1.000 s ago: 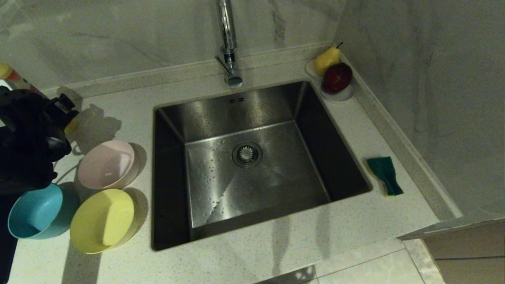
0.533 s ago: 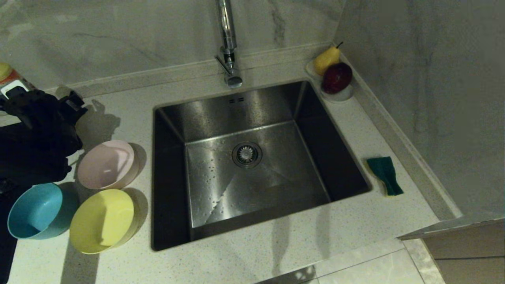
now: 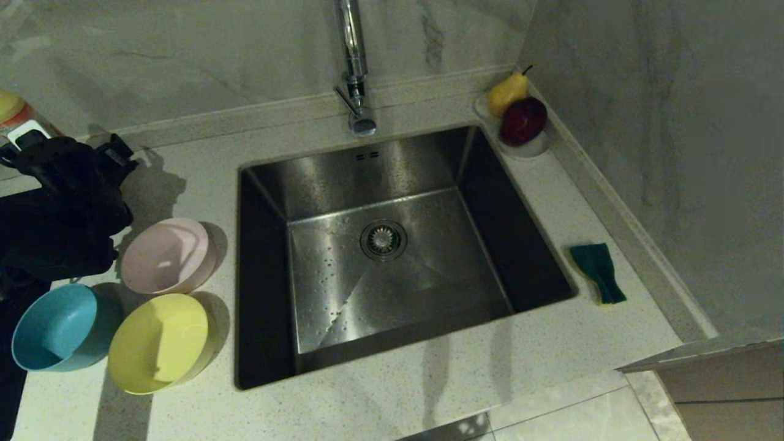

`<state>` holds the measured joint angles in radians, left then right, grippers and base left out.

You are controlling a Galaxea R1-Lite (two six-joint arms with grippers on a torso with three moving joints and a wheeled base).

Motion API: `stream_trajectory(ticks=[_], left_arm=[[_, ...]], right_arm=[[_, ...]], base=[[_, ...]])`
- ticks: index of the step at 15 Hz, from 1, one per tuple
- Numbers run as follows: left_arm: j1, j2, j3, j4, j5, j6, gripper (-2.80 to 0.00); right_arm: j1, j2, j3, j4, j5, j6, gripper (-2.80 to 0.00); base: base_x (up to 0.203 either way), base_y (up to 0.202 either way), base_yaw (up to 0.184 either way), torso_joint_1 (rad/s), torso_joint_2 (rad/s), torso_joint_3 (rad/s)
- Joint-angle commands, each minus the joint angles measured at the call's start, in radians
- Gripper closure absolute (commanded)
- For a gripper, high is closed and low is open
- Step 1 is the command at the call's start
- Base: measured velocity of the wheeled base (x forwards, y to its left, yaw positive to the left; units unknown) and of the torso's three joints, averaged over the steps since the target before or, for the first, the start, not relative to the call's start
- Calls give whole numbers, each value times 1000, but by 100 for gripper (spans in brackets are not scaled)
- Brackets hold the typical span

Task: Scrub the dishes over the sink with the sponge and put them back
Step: Grab the dish soap

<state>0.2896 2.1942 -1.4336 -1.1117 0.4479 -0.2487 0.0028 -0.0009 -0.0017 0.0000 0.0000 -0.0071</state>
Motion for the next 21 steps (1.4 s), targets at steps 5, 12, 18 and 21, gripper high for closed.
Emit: stream_trajectory(ticks=[5,12,18,21], left_arm=[[6,11,2,-3,6,21,0],[26,5,-27,29,16,22,0],[27,-111,-54,126,40,17,0],[26,-177,-78,216,41,14,0]], right_arm=[[0,-1,0,0,0,-1,0],[1,0,0,0,0,-1,0],[1,1,0,0,0,-1,0],[0,-1,0,0,0,-1,0]], base=[[0,0,0,0,0,0],[0,0,0,0,0,0],[0,0,0,0,0,0],[0,0,0,0,0,0]])
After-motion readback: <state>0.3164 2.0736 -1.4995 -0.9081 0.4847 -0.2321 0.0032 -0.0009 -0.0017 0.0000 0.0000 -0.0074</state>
